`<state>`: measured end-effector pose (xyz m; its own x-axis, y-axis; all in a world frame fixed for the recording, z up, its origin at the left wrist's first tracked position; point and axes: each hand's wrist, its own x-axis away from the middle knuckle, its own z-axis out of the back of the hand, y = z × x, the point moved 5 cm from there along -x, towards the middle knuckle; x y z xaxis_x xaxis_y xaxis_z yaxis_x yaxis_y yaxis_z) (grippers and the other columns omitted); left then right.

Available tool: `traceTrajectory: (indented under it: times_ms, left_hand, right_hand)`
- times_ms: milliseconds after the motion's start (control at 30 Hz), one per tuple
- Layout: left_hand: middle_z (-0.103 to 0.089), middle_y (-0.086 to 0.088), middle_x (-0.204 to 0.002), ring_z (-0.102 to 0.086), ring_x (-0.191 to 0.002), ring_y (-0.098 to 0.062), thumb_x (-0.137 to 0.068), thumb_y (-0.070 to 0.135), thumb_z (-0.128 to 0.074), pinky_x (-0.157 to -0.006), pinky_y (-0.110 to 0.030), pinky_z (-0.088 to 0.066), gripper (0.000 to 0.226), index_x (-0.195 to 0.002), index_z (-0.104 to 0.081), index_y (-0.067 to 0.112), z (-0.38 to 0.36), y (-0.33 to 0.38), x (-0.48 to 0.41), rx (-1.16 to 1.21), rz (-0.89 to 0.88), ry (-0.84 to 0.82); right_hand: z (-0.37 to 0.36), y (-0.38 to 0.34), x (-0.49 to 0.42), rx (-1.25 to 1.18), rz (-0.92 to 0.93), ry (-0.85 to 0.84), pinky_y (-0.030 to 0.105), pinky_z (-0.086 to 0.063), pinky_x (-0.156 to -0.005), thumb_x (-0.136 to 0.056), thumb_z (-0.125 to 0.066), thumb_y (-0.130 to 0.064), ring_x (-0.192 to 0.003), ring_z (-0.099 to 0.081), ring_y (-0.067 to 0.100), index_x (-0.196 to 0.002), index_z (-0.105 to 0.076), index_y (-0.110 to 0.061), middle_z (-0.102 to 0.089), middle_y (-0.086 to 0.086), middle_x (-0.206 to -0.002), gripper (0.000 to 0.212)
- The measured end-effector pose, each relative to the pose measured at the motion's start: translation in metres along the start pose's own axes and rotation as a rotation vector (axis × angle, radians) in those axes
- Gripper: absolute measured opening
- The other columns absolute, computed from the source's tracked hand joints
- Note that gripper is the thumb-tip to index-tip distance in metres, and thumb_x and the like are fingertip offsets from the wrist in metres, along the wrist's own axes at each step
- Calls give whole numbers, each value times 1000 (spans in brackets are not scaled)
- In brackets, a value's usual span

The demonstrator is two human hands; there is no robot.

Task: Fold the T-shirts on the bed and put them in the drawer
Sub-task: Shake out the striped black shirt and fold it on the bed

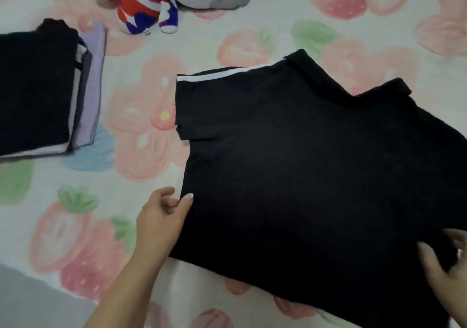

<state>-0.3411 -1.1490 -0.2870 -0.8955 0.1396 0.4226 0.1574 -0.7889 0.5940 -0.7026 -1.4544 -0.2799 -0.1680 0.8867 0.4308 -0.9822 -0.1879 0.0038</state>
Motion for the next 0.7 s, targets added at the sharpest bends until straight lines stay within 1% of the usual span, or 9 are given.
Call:
traceTrajectory:
  times_ms: [100,167,233,333,400,467,533,600,700]
  left_hand:
    - [-58,6,-82,-56,-80,-15,-79,35,-69,-77,-25,-37,45,-116,-57,12,-15,16,-8,54,6,104]
    - [-60,1,-91,-57,-87,-18,-78,33,-71,-78,-25,-37,48,-119,-56,12,-22,20,-13,125,35,138]
    - [-61,1,-87,-58,-82,-16,-78,30,-72,-74,-19,-39,44,-116,-58,14,-26,18,-15,183,48,150]
    - [-56,13,-74,-52,-66,4,-77,25,-73,-56,1,-35,29,-102,-61,16,-26,9,-10,261,86,185]
    - [-57,16,-74,-52,-67,6,-76,28,-73,-55,1,-36,24,-95,-60,21,-26,2,-3,316,134,196]
    - [-59,17,-77,-56,-73,-1,-76,32,-73,-59,-8,-38,22,-92,-58,27,-27,2,1,298,132,182]
    - [-62,14,-80,-60,-78,-9,-79,31,-70,-63,-20,-41,16,-90,-59,28,-28,6,4,281,113,142]
    - [-64,8,-81,-59,-76,-15,-82,27,-67,-65,-26,-40,14,-93,-63,20,-23,13,9,200,33,150]
    - [-63,2,-74,-59,-60,-21,-83,19,-65,-53,-24,-37,10,-91,-65,13,-11,37,30,30,-260,184]
  right_hand:
    - [49,-154,-3,-103,394,176,46,-44,-90,-78,-63,-36,-103,-53,37,-107,-61,-16,-61,15,-107,35]
    - [56,-259,-6,-146,704,105,39,-38,-94,-83,-63,-32,-110,-50,32,-112,-61,-15,-60,10,-114,34]
    - [55,-346,-12,-117,929,35,38,-35,-100,-87,-59,-32,-116,-46,28,-121,-54,-16,-55,7,-123,38]
    - [46,-444,-21,-11,1129,1,39,-32,-104,-86,-61,-35,-127,-38,26,-135,-41,-18,-44,6,-138,55]
    - [30,-483,-23,134,1192,-62,40,-31,-104,-80,-67,-40,-130,-35,28,-141,-31,-20,-40,6,-142,74]
    - [13,-502,-23,310,1227,-96,41,-30,-101,-76,-70,-43,-127,-35,31,-141,-28,-20,-41,10,-138,81]
    - [12,-510,-21,370,1256,-129,39,-31,-96,-79,-69,-38,-119,-39,31,-132,-39,-15,-48,12,-128,64]
    - [33,-507,-17,264,1357,-167,28,-34,-83,-81,-68,-27,-101,-48,28,-116,-52,-11,-55,11,-111,42]
    - [88,-472,-26,126,1449,-200,15,-35,-60,-72,-69,1,-69,-51,16,-87,-57,-13,-59,5,-82,23]
